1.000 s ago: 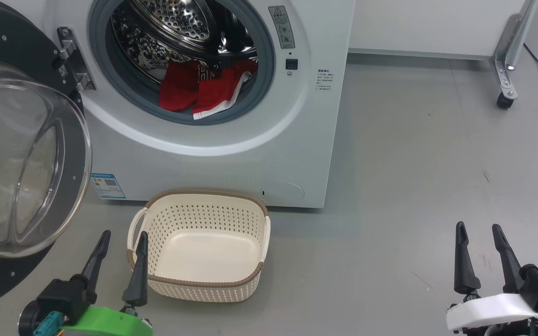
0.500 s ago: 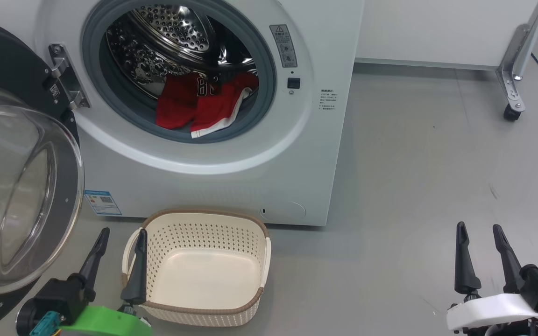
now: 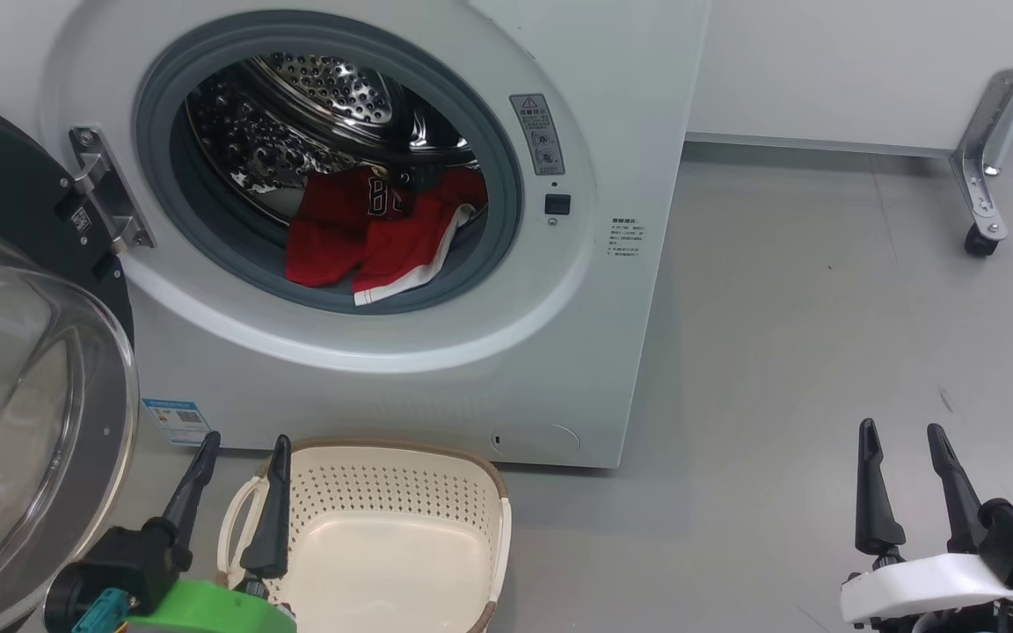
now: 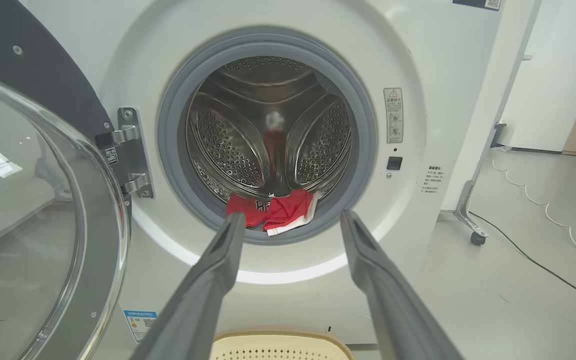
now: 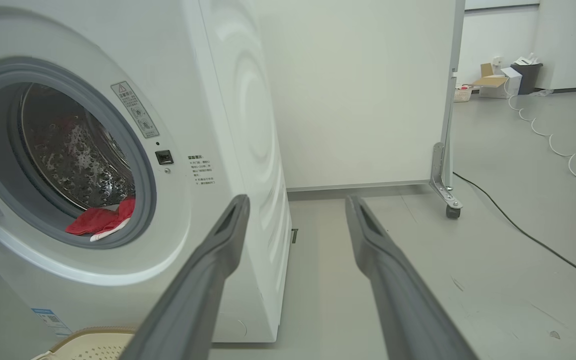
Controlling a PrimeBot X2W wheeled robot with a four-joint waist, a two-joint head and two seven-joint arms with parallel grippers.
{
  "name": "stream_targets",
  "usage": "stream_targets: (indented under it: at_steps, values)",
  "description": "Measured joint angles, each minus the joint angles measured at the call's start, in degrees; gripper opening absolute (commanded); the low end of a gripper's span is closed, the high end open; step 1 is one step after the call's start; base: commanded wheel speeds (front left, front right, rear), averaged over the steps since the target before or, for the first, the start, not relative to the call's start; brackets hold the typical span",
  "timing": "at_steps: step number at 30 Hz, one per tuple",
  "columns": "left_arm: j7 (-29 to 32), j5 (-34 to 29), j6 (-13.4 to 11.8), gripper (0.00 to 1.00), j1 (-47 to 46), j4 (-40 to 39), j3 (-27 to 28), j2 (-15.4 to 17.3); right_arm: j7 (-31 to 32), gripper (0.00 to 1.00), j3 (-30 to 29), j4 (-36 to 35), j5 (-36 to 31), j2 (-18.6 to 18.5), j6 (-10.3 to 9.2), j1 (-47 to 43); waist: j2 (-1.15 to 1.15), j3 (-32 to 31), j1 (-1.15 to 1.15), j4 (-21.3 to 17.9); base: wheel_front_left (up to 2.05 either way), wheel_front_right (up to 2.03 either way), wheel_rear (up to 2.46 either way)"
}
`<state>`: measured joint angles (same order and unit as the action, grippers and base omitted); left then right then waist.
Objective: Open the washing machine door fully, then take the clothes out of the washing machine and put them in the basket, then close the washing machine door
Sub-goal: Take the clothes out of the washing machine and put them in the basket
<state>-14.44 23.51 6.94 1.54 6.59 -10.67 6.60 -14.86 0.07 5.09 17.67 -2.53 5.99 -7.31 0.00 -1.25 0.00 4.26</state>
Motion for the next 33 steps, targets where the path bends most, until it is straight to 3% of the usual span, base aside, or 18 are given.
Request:
stream_targets:
  at_steps: [33]
  values:
    - [0.00,0.01,0.00,1.00,0.54,1.54,-1.97,1.32,0.00,1.00,0.18,0.37,-0.09,0.20,0.43,0.01,0.00,0.00,0.00,-0.65,0.25,-0.25,0.00]
